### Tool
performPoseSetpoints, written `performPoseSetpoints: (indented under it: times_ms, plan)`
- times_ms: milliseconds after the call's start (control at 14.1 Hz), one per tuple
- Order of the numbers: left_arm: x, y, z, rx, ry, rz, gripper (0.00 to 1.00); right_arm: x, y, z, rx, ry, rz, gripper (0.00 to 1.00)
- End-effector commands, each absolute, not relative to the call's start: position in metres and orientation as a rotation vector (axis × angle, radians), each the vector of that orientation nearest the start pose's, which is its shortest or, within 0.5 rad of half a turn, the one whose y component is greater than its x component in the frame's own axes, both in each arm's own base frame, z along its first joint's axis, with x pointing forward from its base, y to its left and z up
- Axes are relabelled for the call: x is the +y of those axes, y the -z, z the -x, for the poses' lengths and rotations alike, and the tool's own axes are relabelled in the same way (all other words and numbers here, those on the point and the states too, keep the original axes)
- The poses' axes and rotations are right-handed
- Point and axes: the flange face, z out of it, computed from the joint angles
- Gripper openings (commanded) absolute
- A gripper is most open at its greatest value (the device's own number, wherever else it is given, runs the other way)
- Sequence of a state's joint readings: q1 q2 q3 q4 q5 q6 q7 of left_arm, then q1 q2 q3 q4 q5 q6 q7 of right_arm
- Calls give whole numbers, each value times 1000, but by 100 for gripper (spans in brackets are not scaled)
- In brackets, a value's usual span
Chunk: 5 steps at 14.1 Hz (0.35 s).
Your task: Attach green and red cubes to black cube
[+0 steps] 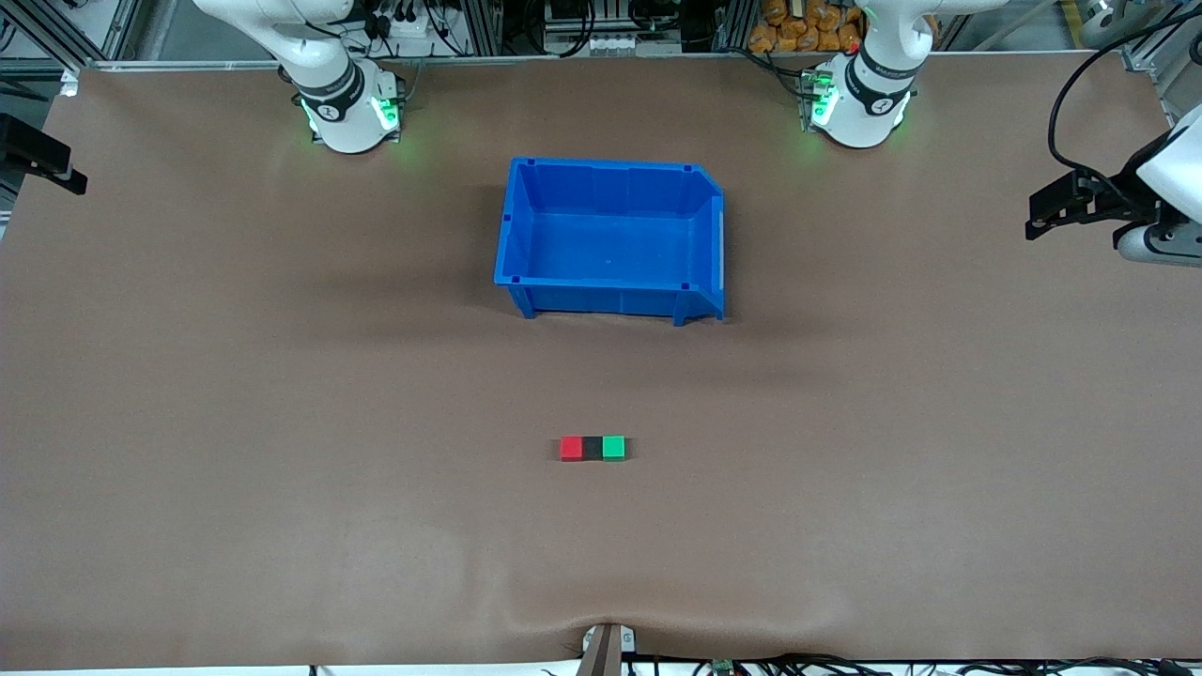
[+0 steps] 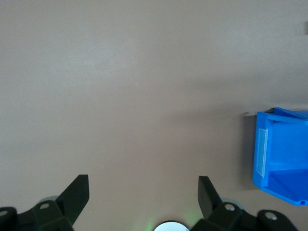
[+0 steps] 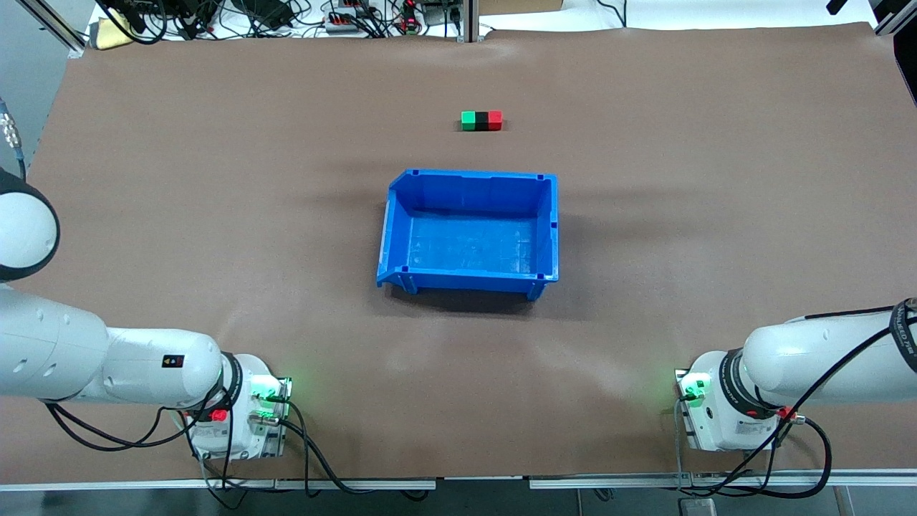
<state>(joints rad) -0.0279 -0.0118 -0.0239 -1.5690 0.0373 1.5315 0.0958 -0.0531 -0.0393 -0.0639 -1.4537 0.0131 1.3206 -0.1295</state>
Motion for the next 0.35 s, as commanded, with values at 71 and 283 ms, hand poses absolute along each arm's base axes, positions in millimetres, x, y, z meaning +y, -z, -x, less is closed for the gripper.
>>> performPoseSetpoints:
  times_ms: [71,283]
  plan:
    - [-26,-641,-543,257,-23,3099,100,-63,-681,-505,-35,-128,3114,100]
    - [-25,-641,-543,257,-23,3099,100,-63,-680,-504,-35,-139,3112,100]
